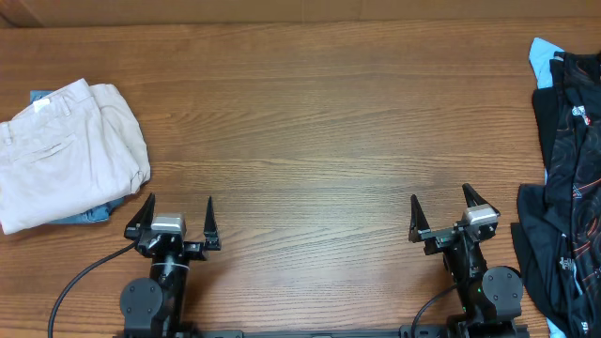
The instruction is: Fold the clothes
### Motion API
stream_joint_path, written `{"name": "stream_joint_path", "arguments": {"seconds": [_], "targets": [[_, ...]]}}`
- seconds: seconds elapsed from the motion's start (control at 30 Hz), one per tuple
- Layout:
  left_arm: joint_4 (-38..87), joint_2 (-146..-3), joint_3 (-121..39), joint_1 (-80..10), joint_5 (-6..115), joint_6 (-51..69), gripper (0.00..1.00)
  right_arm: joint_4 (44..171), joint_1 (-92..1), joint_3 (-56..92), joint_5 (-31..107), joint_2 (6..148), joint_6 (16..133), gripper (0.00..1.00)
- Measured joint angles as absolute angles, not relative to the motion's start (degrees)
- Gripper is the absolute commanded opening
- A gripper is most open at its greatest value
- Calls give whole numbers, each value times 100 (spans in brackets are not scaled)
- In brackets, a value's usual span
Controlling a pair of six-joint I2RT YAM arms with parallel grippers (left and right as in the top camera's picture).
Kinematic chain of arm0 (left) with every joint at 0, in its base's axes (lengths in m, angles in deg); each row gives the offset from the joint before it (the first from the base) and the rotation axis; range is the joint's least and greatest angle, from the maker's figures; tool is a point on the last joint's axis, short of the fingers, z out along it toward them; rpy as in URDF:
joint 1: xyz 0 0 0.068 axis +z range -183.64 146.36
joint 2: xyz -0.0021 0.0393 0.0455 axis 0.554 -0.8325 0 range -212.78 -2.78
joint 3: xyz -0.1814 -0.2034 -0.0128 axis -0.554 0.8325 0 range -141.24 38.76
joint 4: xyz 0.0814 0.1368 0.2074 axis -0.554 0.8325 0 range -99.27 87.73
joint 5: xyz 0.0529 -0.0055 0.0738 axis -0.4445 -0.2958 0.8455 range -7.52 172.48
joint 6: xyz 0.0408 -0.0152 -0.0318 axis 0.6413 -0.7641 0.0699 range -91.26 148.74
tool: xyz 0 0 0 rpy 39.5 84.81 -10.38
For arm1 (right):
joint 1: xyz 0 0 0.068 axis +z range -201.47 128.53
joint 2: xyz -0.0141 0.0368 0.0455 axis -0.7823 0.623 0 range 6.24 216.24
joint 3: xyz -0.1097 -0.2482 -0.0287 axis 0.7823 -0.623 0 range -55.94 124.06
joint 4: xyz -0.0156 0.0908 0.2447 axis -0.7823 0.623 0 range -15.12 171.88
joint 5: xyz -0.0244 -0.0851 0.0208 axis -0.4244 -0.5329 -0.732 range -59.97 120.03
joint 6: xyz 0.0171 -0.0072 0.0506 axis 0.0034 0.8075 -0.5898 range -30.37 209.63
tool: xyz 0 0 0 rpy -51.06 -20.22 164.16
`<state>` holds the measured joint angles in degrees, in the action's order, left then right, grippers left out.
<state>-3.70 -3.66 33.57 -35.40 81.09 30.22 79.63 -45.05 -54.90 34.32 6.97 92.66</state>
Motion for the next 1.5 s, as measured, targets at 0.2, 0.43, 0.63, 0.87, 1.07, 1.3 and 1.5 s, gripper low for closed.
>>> {"name": "stream_joint_path", "arguments": {"seconds": [0.2, 0.43, 0.63, 0.87, 1.07, 1.3, 1.5], "targets": [[-478, -349, 3818, -3540, 8127, 3022, 100, 7957, -4505, -5488, 3430, 697, 9268, 100], [-478, -351, 3818, -3540, 8127, 3022, 100, 7959, -4505, -5488, 3432, 697, 9264, 100], [-478, -351, 3818, -3540, 8127, 3022, 100, 7957, -4505, -5488, 3430, 697, 9266, 100], [-478, -351, 3818, -3540, 8127, 3022, 100, 7957, -4505, -5488, 3430, 697, 9268, 100], [-478, -351, 3818, -3540, 8127, 3022, 100, 7959, -4505, -5488, 3432, 697, 9266, 100], [-478, -351, 3818, -3540, 8127, 3022, 100, 7957, -4505, -5488, 3432, 697, 9266, 100], [-478, -351, 3818, -3540, 8127, 3022, 100, 7959, -4505, -5488, 3432, 697, 9266, 100]]}}
